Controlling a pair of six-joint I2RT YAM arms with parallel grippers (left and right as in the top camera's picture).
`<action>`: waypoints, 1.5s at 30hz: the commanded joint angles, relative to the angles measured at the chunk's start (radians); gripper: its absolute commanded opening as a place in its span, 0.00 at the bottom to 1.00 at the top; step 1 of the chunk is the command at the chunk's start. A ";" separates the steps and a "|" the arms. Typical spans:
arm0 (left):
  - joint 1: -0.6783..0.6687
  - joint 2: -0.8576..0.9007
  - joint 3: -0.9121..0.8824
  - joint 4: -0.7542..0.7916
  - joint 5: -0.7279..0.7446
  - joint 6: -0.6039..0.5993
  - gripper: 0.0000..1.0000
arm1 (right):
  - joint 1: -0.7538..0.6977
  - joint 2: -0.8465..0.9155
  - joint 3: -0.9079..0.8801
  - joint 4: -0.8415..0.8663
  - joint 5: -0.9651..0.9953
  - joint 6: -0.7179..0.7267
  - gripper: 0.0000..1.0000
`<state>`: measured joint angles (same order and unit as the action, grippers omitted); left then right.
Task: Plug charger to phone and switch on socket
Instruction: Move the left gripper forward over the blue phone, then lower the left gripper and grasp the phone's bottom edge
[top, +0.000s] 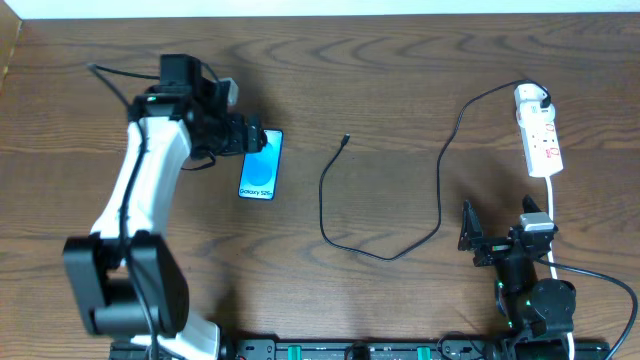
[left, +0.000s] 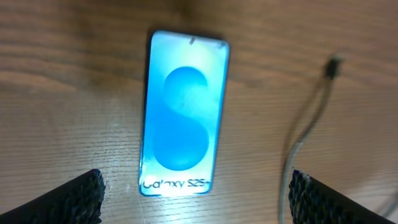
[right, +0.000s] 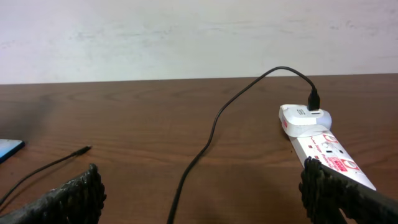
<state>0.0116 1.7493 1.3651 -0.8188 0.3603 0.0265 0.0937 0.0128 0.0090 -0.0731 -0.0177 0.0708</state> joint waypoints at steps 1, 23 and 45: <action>-0.045 0.082 0.016 -0.001 -0.130 -0.005 0.94 | -0.008 -0.004 -0.003 -0.002 0.008 -0.008 0.99; -0.120 0.275 0.013 0.085 -0.212 -0.115 0.94 | -0.008 -0.004 -0.003 -0.002 0.008 -0.008 0.99; -0.154 0.372 -0.024 0.143 -0.268 -0.118 0.94 | -0.008 -0.004 -0.003 -0.002 0.008 -0.008 0.99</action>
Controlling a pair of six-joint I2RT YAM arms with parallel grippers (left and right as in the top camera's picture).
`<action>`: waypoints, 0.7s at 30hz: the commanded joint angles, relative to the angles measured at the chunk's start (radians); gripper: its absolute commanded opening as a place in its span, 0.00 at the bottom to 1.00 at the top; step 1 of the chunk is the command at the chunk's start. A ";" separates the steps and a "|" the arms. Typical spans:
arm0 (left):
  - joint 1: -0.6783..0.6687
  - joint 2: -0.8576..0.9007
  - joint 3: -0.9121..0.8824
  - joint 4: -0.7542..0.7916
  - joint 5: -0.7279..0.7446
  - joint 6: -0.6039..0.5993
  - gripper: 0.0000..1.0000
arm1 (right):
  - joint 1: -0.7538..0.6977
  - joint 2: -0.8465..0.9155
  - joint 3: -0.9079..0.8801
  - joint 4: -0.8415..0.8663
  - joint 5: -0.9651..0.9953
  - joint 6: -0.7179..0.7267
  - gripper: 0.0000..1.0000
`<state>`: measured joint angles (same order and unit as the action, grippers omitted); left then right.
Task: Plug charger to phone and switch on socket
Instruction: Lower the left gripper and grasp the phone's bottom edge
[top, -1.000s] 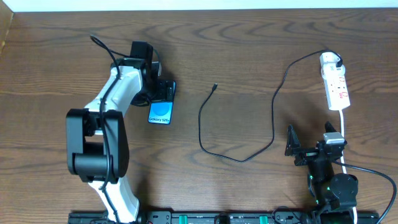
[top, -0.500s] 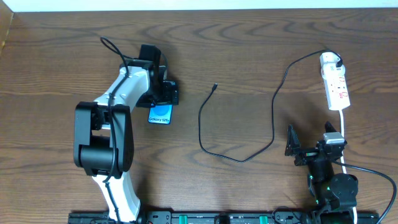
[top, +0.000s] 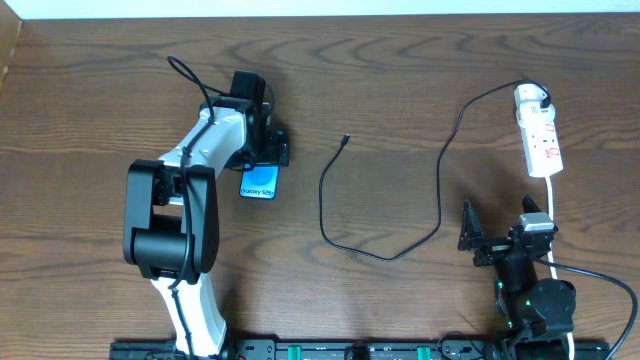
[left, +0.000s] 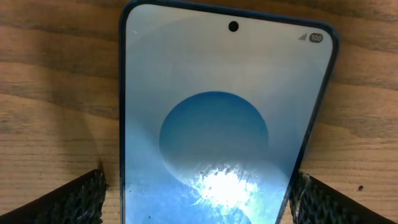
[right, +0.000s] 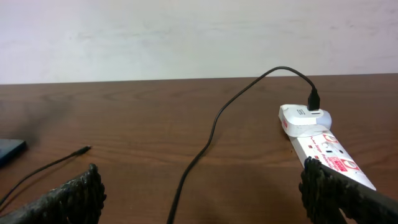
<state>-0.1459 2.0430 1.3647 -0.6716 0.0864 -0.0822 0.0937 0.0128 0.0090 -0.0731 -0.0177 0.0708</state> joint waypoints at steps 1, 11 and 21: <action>0.003 0.078 -0.023 -0.007 0.006 -0.010 0.93 | -0.008 -0.004 -0.003 -0.002 0.008 -0.008 0.99; 0.003 0.078 -0.023 -0.020 0.006 -0.010 0.82 | -0.008 -0.004 -0.003 -0.002 0.008 -0.008 0.99; 0.003 0.040 0.031 -0.095 0.007 -0.010 0.78 | -0.008 -0.004 -0.003 -0.002 0.008 -0.008 0.99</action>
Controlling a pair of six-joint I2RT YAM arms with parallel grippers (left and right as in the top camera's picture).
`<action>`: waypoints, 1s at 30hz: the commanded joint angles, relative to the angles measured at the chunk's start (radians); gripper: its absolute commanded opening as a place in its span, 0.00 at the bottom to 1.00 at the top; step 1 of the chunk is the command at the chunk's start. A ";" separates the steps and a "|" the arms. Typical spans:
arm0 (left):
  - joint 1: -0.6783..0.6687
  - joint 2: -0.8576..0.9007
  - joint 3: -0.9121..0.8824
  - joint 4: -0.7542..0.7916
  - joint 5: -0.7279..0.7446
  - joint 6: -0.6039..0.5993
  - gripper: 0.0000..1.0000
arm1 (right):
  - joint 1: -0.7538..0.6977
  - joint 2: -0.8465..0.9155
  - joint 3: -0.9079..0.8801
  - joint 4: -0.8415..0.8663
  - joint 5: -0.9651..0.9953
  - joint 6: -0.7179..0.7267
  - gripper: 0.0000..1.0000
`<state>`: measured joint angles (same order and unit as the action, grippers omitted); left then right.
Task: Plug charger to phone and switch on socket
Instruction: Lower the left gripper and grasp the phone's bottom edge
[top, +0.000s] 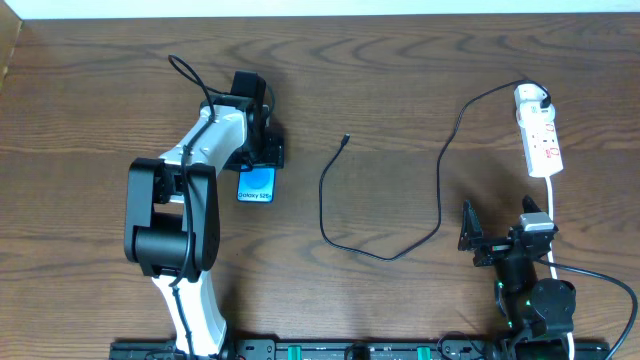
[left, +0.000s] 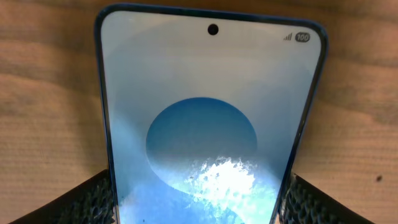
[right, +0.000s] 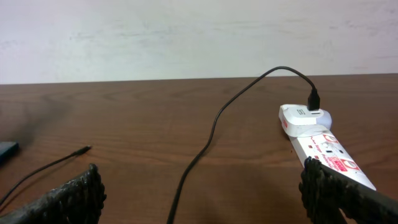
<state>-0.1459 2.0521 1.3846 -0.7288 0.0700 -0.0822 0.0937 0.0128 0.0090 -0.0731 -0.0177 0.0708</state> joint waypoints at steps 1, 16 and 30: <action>0.003 0.021 0.015 -0.043 0.023 -0.010 0.78 | -0.008 -0.004 -0.003 -0.002 0.008 -0.008 0.99; 0.003 -0.178 0.019 -0.098 0.083 -0.060 0.78 | -0.008 -0.004 -0.003 -0.002 0.008 -0.008 0.99; 0.003 -0.176 -0.085 -0.005 0.101 -0.062 0.78 | -0.008 -0.004 -0.003 -0.002 0.008 -0.008 0.99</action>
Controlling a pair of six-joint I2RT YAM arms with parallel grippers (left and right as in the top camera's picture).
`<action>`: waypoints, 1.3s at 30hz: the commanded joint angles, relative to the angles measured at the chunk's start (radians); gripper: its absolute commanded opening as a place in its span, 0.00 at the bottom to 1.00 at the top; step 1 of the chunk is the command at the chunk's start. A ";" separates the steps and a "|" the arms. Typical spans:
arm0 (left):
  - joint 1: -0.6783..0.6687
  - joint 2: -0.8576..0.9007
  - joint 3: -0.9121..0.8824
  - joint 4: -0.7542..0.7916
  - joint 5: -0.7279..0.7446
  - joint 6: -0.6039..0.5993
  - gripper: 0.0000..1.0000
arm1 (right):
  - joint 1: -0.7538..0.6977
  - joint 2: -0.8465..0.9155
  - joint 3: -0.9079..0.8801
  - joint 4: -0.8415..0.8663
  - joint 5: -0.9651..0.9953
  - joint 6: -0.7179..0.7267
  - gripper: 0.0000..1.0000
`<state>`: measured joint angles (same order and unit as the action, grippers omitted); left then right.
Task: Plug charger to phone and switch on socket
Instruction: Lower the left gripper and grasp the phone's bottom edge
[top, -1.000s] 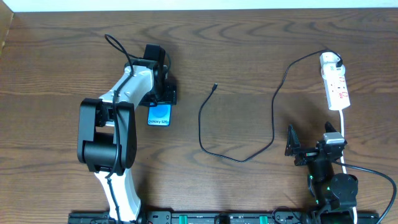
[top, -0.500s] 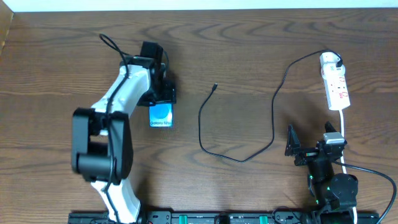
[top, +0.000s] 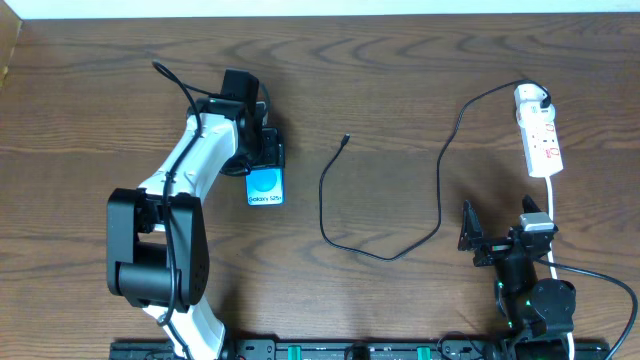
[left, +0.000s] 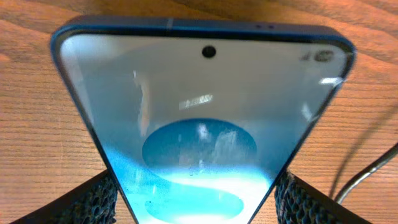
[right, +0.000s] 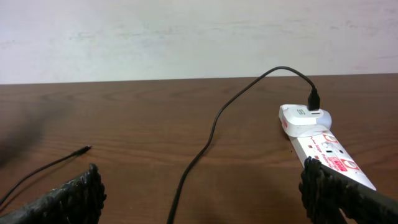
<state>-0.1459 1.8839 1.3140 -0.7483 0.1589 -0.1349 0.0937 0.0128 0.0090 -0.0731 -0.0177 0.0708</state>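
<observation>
The phone (left: 199, 124), blue-edged with a lit screen, is gripped by its long sides in my left gripper (left: 199, 208), which is shut on it. It is tilted up off the wood. From overhead, the phone (top: 265, 187) sticks out below the left gripper (top: 263, 160). The black charger cable (top: 385, 254) lies loose, its free plug (top: 345, 139) to the right of the phone. It runs to the adapter (top: 530, 97) in the white power strip (top: 543, 145). My right gripper (right: 205, 199) stands open and holds nothing, near the table's front right.
The cable loops across the middle of the brown wooden table (top: 400, 60). In the right wrist view the power strip (right: 326, 152) lies just ahead of the right finger, with the cable's plug (right: 81, 150) far left. A white wall rises behind the table.
The phone has come up off the table, tilted in my left gripper, and sits slightly further right. It no longer shows at the left edge of the right wrist view. The right arm is unmoved.
First my left gripper was open beside the flat phone's far end. Then it stood open astride the phone's upper part. Then its fingers were against the phone's sides and the phone had shifted nearer. Now the phone is held raised and tilted.
</observation>
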 joint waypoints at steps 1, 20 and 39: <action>0.003 -0.008 -0.020 0.022 0.013 -0.010 0.78 | -0.008 -0.004 -0.003 -0.002 0.008 -0.008 0.99; 0.002 -0.001 -0.138 0.150 0.013 -0.028 0.87 | -0.008 -0.004 -0.003 -0.002 0.008 -0.008 0.99; -0.078 0.149 -0.146 0.182 -0.082 -0.029 0.89 | -0.008 -0.004 -0.003 -0.002 0.008 -0.008 0.99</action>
<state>-0.2070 1.9362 1.1942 -0.5716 0.0669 -0.1593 0.0937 0.0128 0.0090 -0.0731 -0.0177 0.0708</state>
